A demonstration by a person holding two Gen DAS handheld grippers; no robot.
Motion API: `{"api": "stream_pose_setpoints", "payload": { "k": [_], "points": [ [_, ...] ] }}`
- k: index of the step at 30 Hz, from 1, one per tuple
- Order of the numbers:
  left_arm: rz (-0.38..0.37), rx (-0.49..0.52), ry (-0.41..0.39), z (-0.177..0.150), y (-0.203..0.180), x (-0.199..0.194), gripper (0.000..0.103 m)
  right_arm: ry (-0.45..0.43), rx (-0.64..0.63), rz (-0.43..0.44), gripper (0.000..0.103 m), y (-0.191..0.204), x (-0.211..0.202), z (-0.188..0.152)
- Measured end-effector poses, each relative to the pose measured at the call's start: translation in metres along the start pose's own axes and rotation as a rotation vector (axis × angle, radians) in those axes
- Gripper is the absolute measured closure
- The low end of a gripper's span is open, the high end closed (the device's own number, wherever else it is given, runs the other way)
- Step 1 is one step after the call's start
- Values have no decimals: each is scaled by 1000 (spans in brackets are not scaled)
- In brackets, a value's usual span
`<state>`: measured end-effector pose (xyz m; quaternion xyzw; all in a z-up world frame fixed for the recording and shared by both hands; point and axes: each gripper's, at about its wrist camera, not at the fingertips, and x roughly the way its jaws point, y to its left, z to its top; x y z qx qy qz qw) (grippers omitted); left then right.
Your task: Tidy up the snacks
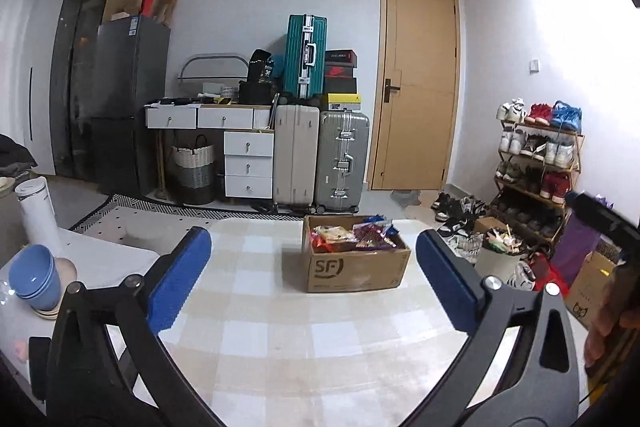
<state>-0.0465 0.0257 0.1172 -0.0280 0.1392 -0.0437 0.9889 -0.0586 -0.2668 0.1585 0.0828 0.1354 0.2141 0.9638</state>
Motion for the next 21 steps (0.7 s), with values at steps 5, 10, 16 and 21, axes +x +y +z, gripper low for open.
{"api": "stream_pose_setpoints", "payload": {
  "k": [5, 10, 16, 21],
  "points": [
    [66, 8, 30, -30, 9, 33, 1, -34, -13, -34, 1, -12, 0, -15],
    [143, 43, 50, -50, 15, 99, 1, 12, 24, -43, 1, -34, 23, -37],
    [146, -35, 46, -74, 32, 158, 1, 36, 65, -70, 1, -68, 69, -68],
    [184, -23, 41, -103, 33, 214, 1, 48, 74, -161, 1, -96, 112, -107]
  ]
}}
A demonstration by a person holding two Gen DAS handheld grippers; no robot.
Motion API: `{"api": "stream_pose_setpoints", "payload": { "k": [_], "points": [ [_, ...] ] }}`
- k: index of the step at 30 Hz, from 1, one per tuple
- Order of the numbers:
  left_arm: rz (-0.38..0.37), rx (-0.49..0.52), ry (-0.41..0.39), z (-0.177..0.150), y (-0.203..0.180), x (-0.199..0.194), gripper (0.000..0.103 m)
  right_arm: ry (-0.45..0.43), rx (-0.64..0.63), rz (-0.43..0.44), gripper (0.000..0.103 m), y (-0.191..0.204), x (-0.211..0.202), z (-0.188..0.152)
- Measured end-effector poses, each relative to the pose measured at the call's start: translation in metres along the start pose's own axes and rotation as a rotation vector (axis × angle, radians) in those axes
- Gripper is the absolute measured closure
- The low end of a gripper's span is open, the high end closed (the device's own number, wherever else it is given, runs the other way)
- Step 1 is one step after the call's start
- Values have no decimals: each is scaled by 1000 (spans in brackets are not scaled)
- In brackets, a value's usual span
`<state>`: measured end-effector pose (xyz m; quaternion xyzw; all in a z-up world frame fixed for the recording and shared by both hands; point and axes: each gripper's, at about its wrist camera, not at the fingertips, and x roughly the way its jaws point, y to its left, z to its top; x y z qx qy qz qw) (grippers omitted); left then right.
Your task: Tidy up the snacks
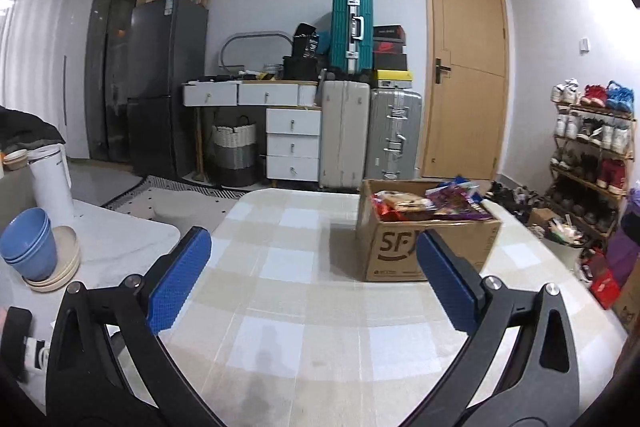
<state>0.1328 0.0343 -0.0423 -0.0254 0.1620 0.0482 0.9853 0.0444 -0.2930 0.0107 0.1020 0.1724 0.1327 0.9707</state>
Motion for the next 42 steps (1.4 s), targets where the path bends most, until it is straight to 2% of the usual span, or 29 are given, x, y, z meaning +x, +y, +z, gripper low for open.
{"api": "stream_pose_setpoints", "payload": {
  "k": [5, 8, 11, 13, 17, 26, 35, 42],
  "points": [
    [-19, 23, 4, -25, -10, 42, 1, 11, -37, -142, 1, -16, 34, -31],
    [-16, 36, -11, -39, -13, 59, 1, -37, -95, -203, 1, -17, 39, -41],
    [-9, 40, -25, -50, -14, 70, 1, -66, -118, -179, 1, -17, 39, -49],
    [-17, 41, -20, -56, -15, 78, 1, -48, -118, -154, 1, -20, 45, -55],
    [51, 60, -15, -65, -15, 93, 1, -25, -105, -144, 1, -22, 48, -55],
    [38, 42, 26, -78, -16, 121, 1, 6, -144, -130, 1, -13, 53, -57],
    [48, 55, 32, -77, -24, 116, 1, 10, -164, -125, 1, -7, 53, -59],
    [74, 53, 24, -74, -30, 92, 1, 29, -148, -110, 1, -8, 55, -60]
  ]
}}
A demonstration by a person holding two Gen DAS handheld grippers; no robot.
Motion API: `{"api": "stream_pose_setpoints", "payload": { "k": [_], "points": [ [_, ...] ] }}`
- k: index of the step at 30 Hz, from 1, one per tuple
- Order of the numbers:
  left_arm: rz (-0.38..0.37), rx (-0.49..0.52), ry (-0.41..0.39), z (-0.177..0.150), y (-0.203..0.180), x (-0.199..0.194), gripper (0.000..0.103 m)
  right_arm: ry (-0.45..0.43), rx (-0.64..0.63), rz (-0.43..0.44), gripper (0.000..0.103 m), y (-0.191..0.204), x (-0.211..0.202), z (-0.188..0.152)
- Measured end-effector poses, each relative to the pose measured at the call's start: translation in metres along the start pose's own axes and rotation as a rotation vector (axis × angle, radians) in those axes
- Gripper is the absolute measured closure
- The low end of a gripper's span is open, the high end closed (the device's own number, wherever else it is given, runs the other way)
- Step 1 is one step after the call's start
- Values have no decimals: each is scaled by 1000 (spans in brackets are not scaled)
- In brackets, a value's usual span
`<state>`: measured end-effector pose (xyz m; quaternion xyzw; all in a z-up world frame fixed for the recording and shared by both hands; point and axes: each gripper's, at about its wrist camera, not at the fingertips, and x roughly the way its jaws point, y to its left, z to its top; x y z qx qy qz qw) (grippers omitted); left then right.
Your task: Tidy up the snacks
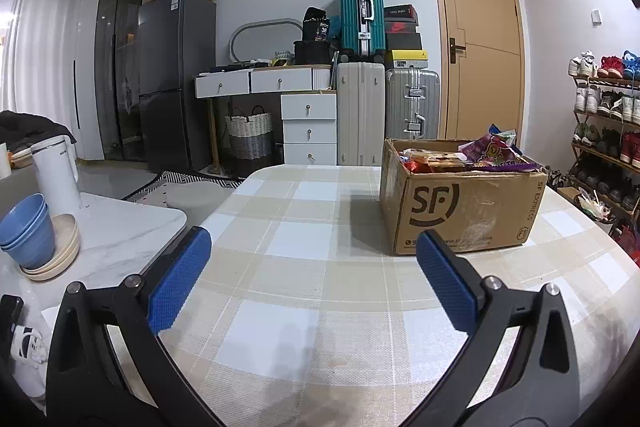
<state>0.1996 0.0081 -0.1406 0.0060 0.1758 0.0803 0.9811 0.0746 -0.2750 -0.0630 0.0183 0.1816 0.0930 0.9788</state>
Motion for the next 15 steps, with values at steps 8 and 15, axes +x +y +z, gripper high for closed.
{"api": "stream_pose_setpoints", "payload": {
  "k": [8, 15],
  "points": [
    [14, 6, 4, 4, 1, -10, 1, -1, -3, 6, 1, 2, 0, -1],
    [7, 15, -20, 3, -2, -14, 1, 1, -4, 5, 1, 2, 1, -1]
  ]
}}
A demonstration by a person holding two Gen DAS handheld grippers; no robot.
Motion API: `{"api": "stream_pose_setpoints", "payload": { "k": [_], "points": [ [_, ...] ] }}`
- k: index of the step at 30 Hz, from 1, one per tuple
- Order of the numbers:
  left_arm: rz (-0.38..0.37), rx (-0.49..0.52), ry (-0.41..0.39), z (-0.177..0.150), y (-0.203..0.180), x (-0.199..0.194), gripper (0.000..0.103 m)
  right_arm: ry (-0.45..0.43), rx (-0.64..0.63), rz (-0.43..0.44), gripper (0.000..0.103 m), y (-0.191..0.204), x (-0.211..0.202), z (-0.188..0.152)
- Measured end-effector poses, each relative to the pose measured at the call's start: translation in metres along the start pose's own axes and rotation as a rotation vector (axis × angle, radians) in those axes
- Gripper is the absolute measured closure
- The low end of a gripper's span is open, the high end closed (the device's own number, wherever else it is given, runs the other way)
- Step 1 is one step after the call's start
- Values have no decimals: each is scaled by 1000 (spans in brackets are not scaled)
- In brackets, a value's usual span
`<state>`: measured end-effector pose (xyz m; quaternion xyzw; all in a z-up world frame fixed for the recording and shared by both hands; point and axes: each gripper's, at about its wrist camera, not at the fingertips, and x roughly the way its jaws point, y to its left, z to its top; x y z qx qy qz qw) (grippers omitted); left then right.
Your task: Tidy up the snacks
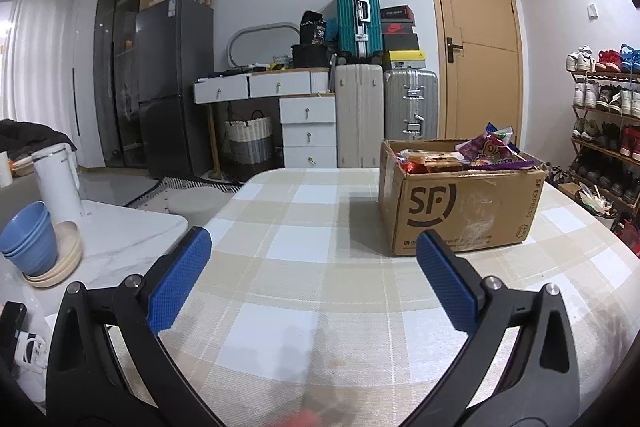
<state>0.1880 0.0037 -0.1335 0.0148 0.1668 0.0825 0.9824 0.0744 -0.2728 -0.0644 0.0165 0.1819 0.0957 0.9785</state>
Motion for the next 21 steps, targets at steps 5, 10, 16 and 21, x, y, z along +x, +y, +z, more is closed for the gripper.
{"api": "stream_pose_setpoints", "payload": {
  "k": [5, 10, 16, 21],
  "points": [
    [-14, 3, 0, 1, -1, -2, 1, -3, 1, 1, 1, 0, -1, 0],
    [-25, -3, 0, 0, 1, -3, 1, -3, -1, -1, 1, 0, -1, -1],
    [9, -16, 20, 0, 5, -1, 1, 0, -2, 0, 1, 0, 0, -1],
    [6, -13, 18, -1, 5, -2, 1, 0, -1, 0, 1, 0, 0, -1]
  ]
}}
